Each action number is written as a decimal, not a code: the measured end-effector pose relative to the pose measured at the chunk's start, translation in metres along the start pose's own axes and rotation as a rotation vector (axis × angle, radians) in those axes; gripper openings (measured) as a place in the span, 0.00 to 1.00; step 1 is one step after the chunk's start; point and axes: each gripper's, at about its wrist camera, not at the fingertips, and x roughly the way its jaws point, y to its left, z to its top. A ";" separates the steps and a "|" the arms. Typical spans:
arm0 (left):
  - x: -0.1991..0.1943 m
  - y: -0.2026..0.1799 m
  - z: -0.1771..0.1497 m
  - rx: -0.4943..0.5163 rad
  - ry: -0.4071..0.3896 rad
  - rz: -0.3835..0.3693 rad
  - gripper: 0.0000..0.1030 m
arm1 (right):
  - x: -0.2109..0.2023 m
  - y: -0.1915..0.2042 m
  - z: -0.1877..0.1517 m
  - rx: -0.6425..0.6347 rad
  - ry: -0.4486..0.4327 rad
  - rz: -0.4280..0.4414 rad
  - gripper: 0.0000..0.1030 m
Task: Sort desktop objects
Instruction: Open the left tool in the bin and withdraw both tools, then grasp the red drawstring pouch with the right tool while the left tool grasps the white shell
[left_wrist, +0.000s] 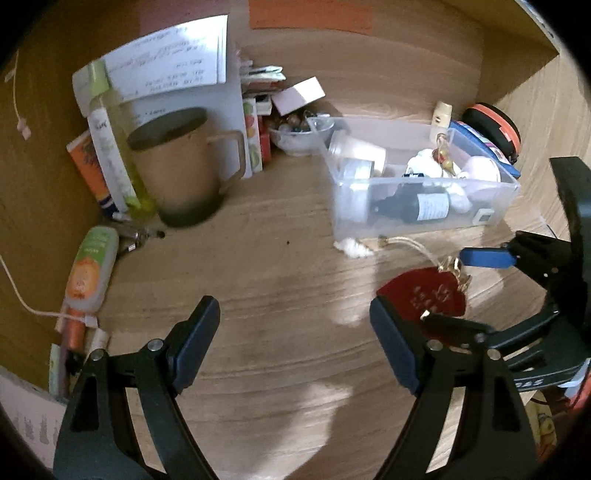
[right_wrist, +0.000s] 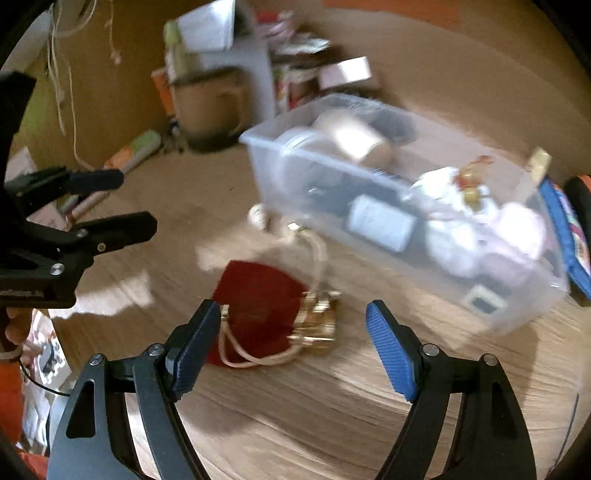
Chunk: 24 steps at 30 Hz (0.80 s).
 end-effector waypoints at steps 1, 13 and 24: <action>0.002 0.001 -0.001 -0.002 0.005 -0.002 0.81 | 0.005 0.006 0.001 -0.018 0.009 -0.004 0.76; 0.031 -0.012 0.015 0.025 0.038 -0.044 0.81 | 0.014 0.015 0.001 -0.066 0.027 0.058 0.40; 0.072 -0.038 0.040 0.073 0.090 -0.071 0.71 | -0.026 -0.026 -0.015 0.028 -0.053 0.029 0.33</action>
